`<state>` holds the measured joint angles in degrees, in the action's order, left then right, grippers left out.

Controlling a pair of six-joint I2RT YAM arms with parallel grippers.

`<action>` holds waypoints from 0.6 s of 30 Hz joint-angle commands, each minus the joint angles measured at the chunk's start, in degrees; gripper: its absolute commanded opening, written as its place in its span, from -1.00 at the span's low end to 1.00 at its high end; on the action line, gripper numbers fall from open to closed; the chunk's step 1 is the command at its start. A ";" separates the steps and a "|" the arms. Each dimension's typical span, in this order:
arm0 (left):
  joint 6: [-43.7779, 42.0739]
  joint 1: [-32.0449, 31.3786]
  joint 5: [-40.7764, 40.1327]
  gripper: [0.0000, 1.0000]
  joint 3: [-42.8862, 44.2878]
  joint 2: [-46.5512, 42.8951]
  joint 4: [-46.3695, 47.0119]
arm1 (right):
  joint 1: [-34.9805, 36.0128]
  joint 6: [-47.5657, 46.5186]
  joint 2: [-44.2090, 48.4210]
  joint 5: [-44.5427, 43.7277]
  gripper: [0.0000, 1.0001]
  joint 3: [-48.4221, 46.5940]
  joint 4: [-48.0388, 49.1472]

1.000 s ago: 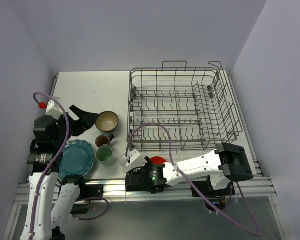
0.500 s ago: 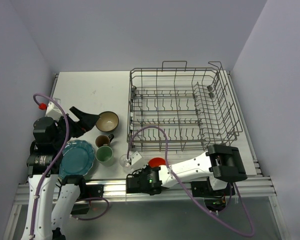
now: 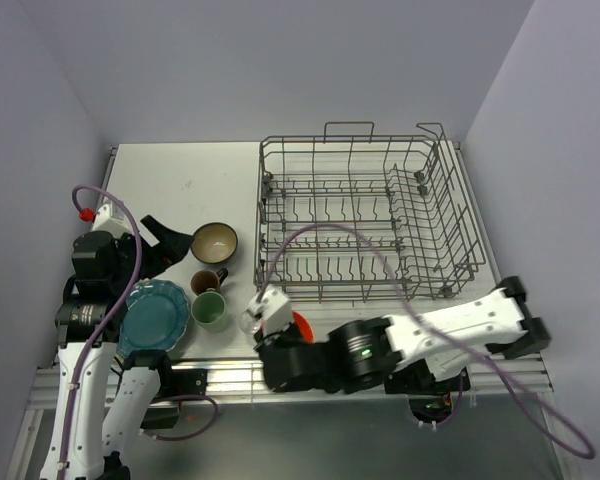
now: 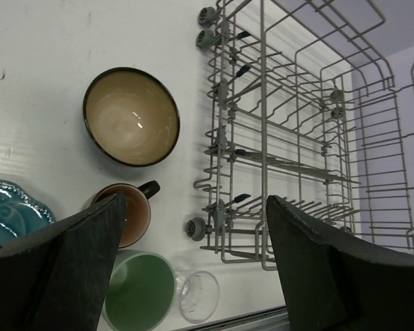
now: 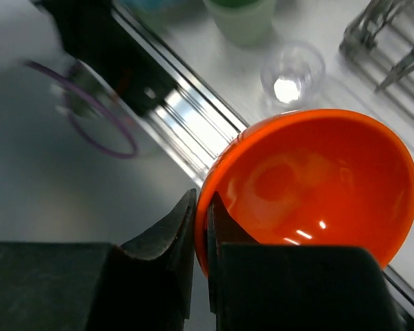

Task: Load the mixed dishes into the dish rack

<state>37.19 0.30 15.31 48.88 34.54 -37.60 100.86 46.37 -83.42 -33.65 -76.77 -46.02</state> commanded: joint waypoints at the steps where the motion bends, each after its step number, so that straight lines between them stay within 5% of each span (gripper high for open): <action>1: -2.74 0.23 -3.18 0.77 2.09 0.88 -0.54 | -2.59 -3.82 10.71 -2.30 -1.00 -1.63 5.75; 9: 2.53 0.14 -1.61 0.76 2.53 0.52 6.40 | -29.64 -13.93 25.94 22.55 -1.00 8.92 30.18; 18: 11.68 0.23 1.92 0.69 -4.94 -0.18 14.94 | -54.17 -15.01 11.54 50.67 -1.00 4.09 48.73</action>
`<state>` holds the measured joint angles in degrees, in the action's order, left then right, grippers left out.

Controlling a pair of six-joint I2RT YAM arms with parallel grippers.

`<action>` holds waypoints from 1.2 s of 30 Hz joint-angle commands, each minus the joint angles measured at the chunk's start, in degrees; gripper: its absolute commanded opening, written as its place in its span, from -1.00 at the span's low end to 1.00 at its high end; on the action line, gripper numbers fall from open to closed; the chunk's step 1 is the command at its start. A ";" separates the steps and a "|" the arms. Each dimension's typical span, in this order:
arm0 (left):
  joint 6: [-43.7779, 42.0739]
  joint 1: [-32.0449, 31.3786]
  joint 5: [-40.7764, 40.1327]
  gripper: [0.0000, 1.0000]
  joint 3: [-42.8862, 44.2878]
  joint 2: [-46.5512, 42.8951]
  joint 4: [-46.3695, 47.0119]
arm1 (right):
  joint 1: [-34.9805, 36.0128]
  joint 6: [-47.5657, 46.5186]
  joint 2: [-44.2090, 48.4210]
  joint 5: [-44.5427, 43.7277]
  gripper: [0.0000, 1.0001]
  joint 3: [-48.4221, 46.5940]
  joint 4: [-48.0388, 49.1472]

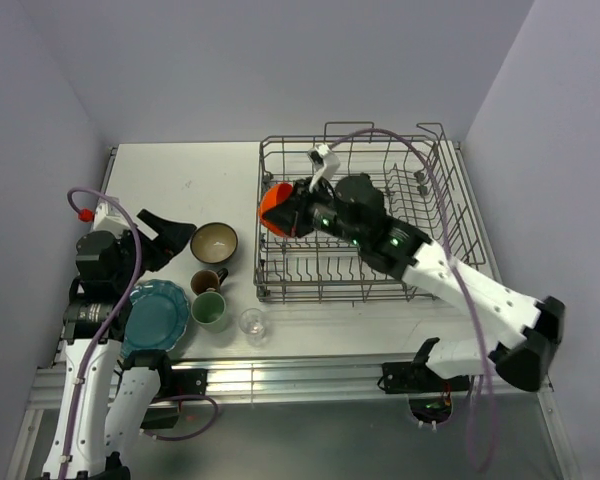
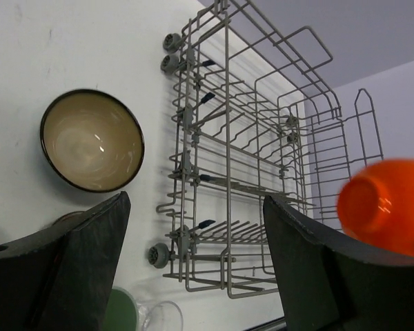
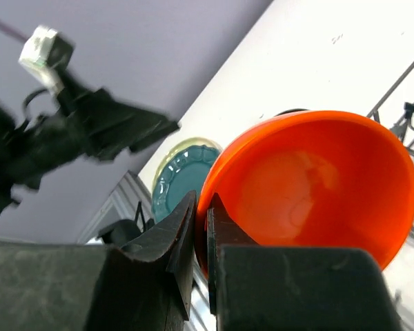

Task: Load the mixed dishes into the dish rack

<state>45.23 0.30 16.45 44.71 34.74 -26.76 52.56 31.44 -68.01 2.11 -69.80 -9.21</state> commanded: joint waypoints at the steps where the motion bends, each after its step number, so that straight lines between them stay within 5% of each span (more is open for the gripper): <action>1: 3.81 0.23 0.43 0.70 0.19 0.41 2.61 | -8.15 2.98 -7.19 18.16 -1.00 -3.49 12.98; 10: 8.12 0.23 3.50 0.72 11.34 3.05 -17.87 | -25.83 24.66 -22.67 56.63 -1.00 -5.78 39.07; 16: 6.10 0.15 5.52 0.70 16.54 6.83 -24.03 | -30.75 62.85 -38.11 64.78 -1.00 -7.79 91.27; 19: 5.04 0.15 5.18 0.71 18.04 8.05 -25.18 | -31.90 74.52 -46.22 63.20 -1.00 -11.58 101.48; 31: 3.81 0.15 7.10 0.71 18.32 11.75 -23.78 | -34.10 44.36 -42.31 52.76 -1.00 -5.44 70.41; 36: 3.46 0.15 7.11 0.71 18.39 13.59 -22.98 | -34.10 41.42 -41.59 46.77 -1.00 -2.19 64.50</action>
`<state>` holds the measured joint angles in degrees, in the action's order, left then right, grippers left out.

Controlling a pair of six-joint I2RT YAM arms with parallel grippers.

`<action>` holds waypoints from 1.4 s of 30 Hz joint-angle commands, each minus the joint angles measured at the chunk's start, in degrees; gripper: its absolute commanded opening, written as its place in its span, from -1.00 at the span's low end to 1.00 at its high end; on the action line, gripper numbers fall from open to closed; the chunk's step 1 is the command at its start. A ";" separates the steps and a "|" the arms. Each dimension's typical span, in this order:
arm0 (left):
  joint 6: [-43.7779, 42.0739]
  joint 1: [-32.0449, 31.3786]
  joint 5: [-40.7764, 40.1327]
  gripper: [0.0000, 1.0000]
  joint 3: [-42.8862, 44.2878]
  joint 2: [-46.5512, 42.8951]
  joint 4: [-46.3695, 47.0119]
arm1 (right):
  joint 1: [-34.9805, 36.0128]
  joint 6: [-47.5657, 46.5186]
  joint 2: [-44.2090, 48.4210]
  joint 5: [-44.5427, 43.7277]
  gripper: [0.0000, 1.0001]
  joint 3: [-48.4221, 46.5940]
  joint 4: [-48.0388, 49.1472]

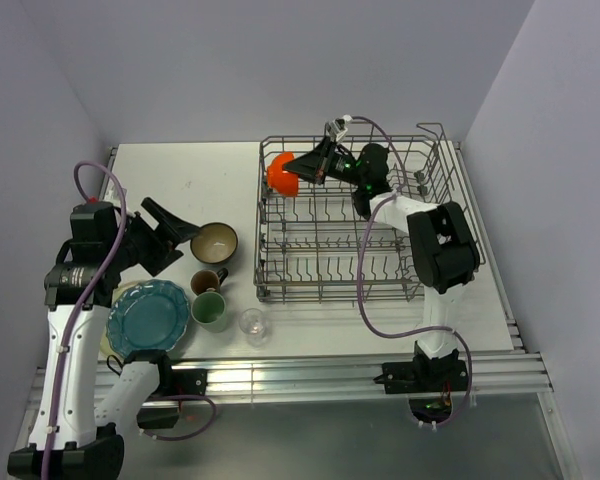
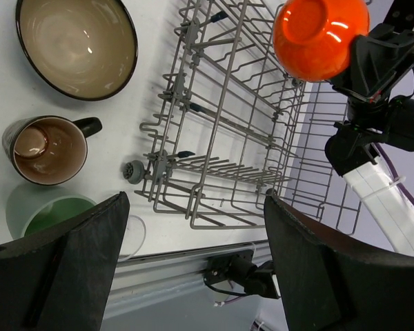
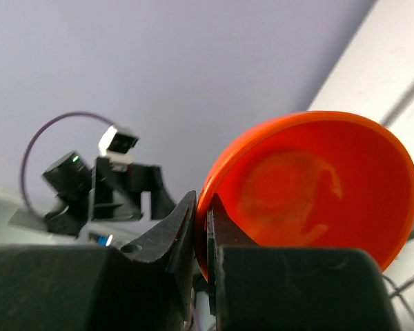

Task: Load the mixed dishes into the dish rack

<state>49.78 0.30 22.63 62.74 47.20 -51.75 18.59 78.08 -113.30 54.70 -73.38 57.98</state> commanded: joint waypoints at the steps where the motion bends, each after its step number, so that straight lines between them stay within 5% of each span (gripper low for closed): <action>1: -1.52 0.14 0.83 0.71 1.15 1.49 1.91 | -0.13 -5.31 3.96 -8.79 -1.00 2.71 -2.87; 22: -3.46 0.15 2.59 0.71 3.35 5.45 2.62 | 4.70 2.16 -1.75 -24.46 -1.00 2.37 1.62; 38: -3.90 -1.53 2.24 0.71 3.53 5.09 1.21 | 3.21 -0.38 -2.54 -23.50 -1.00 6.94 -0.40; 42: -4.34 -1.53 1.36 0.72 3.79 5.45 0.86 | 3.03 -2.41 -2.37 -21.57 -0.64 5.62 -5.06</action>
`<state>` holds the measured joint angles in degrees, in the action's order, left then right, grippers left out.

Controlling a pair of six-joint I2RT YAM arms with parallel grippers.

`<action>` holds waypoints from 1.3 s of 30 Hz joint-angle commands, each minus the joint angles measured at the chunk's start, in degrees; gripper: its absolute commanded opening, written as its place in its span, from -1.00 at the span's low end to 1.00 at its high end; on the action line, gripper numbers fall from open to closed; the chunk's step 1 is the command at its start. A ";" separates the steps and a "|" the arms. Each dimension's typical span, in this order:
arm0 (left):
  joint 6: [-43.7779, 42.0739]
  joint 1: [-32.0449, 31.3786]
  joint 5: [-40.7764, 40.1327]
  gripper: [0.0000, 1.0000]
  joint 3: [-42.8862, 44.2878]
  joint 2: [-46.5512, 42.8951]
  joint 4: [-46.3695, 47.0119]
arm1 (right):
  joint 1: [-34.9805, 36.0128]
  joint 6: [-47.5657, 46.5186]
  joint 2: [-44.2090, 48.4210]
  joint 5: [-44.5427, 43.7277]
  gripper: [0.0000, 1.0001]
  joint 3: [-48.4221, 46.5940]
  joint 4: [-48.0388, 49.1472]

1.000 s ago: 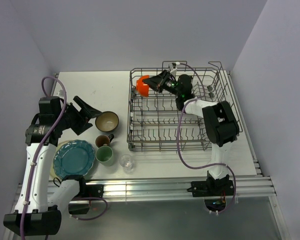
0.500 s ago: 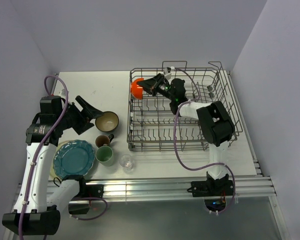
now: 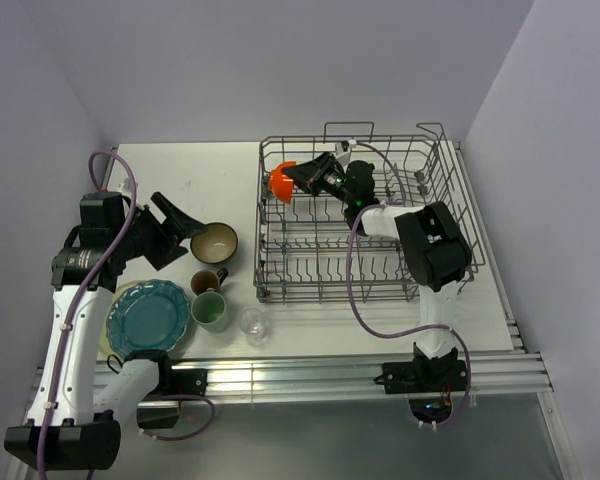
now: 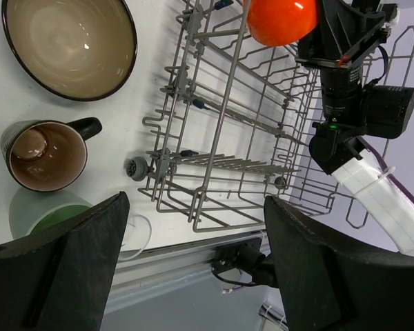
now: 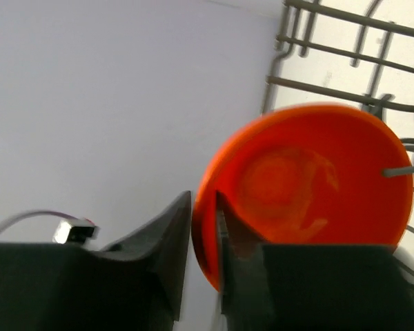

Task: Load the mixed dishes into the dish rack

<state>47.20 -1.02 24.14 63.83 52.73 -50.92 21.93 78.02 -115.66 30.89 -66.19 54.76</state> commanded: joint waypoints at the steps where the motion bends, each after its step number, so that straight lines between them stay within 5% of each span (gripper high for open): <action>1: -1.67 -0.21 -0.41 0.72 2.87 0.18 -0.15 | -0.23 -2.78 0.25 2.41 -0.38 -1.48 -3.07; 4: -1.41 -0.21 -2.16 0.72 3.49 1.76 -0.85 | -0.49 -4.80 2.09 2.42 0.04 -0.61 -5.45; 11: 0.43 -0.21 -11.12 0.74 4.72 5.45 -4.54 | -1.10 -10.50 6.40 2.77 0.16 -0.34 -12.04; 21: 3.60 -0.74 -11.13 0.73 2.79 11.25 -1.12 | -1.54 -20.79 10.36 -0.92 0.24 -4.29 -34.79; 34: 1.76 -2.06 -20.00 0.73 3.58 22.31 0.38 | -1.81 -32.04 19.31 -4.60 0.28 -5.26 -48.41; 39: 2.28 -2.06 -23.79 0.63 1.65 26.81 1.60 | 0.47 -40.56 24.59 -13.65 0.69 -13.77 -70.03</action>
<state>50.04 -2.87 4.05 66.08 78.24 -51.44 21.04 45.25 -97.19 24.34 -72.95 -2.26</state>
